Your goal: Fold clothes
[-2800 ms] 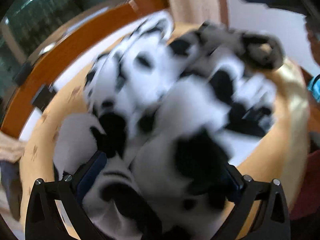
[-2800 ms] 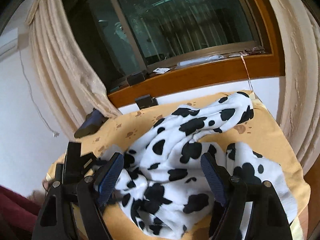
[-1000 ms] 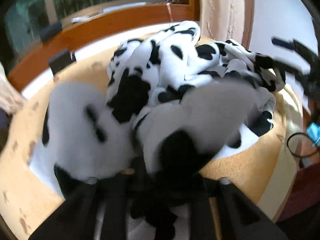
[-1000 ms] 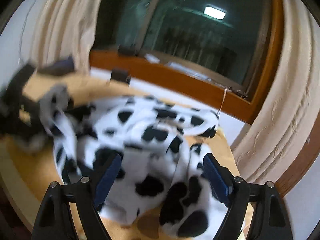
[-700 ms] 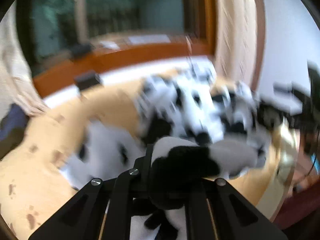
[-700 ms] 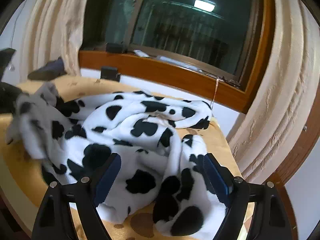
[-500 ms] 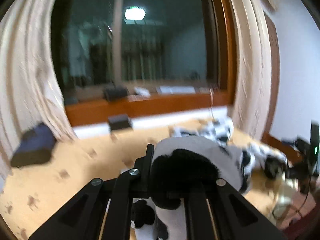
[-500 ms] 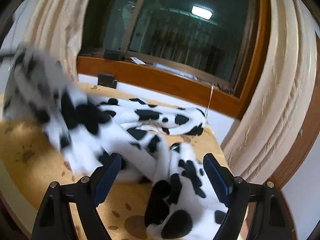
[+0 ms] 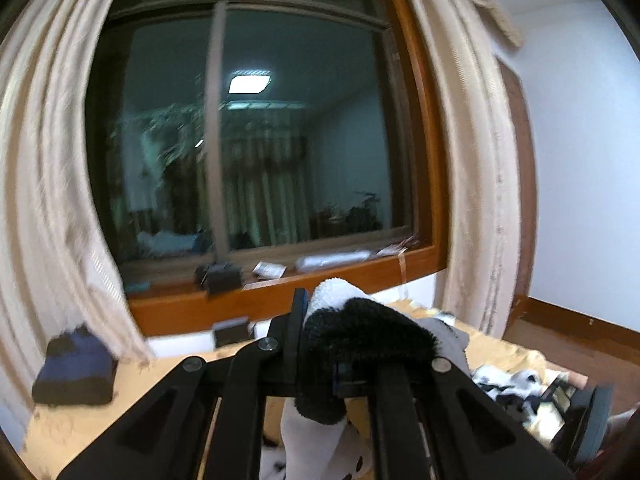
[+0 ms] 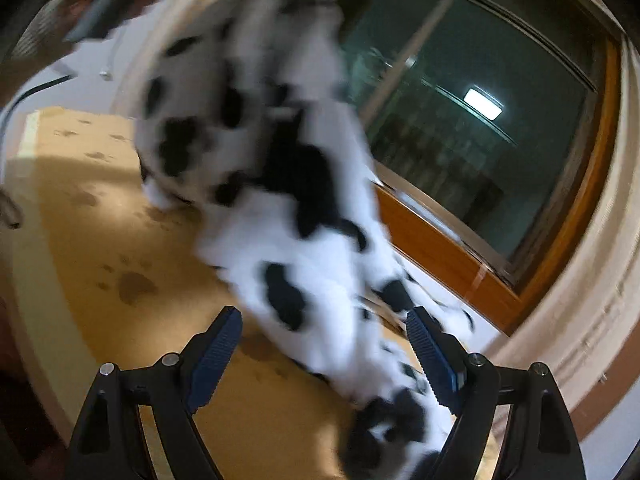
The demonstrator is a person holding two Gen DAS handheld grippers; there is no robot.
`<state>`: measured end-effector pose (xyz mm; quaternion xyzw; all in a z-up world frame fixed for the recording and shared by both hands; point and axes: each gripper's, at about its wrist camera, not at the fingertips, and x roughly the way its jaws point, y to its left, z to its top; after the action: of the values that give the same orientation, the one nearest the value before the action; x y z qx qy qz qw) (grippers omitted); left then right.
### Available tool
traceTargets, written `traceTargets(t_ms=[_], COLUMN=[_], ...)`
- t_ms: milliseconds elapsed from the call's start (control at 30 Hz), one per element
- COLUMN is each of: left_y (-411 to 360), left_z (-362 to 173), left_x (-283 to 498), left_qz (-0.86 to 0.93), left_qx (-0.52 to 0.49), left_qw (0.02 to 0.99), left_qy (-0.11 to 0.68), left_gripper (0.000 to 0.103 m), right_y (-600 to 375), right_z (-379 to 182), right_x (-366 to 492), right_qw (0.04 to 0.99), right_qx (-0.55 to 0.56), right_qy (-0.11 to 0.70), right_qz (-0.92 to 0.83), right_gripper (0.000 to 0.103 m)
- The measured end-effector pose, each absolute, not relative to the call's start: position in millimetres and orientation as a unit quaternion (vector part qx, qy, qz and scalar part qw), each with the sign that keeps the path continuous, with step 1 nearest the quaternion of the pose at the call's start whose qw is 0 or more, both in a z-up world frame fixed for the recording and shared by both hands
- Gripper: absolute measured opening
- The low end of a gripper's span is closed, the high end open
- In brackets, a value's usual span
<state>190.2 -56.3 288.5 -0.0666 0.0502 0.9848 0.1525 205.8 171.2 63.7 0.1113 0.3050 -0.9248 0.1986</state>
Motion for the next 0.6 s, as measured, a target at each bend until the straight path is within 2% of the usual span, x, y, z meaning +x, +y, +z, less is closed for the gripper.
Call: traceTargets(t_ms=[67, 167, 433, 467, 500, 533, 567, 600], left_y=[-45.3, -28.6, -2.6, -3.9, -7.7, -11.4, -15.8, -21.6], left_z=[308.1, 337.5, 391.1, 394.1, 396.0, 397.8, 399.5, 400.8], left_x=[193.0, 197.0, 216.1, 217.1, 217.5, 217.8, 217.7, 216.3], left_qz=[0.983, 0.979, 0.974, 0.974, 0.976, 0.977, 0.979, 0.981], left_qx=[-0.053, -0.033, 0.003, 0.006, 0.008, 0.01, 0.012, 0.012], left_qw=[0.166, 0.187, 0.209, 0.207, 0.201, 0.196, 0.19, 0.182], left_qy=[0.062, 0.08, 0.092, 0.089, 0.084, 0.08, 0.075, 0.07], left_gripper=[0.01, 0.01, 0.01, 0.01, 0.01, 0.01, 0.01, 0.01], right_y=[157.5, 142.5, 123.0, 120.5, 121.5, 129.4, 137.6, 145.9], right_z=[63.4, 61.2, 81.6, 84.2, 89.0, 98.0, 107.3, 116.6], right_x=[210.4, 207.1, 198.5, 197.4, 199.9, 201.2, 202.5, 203.8], right_qw=[0.217, 0.182, 0.129, 0.122, 0.112, 0.097, 0.082, 0.066], right_qx=[0.11, 0.097, 0.049, 0.043, 0.031, 0.02, 0.008, -0.003], right_qy=[0.304, 0.316, 0.289, 0.286, 0.28, 0.267, 0.254, 0.242], right_qz=[-0.921, -0.926, -0.947, -0.949, -0.953, -0.959, -0.964, -0.968], right_gripper=[0.086, 0.086, 0.086, 0.08, 0.06, 0.049, 0.031, 0.022])
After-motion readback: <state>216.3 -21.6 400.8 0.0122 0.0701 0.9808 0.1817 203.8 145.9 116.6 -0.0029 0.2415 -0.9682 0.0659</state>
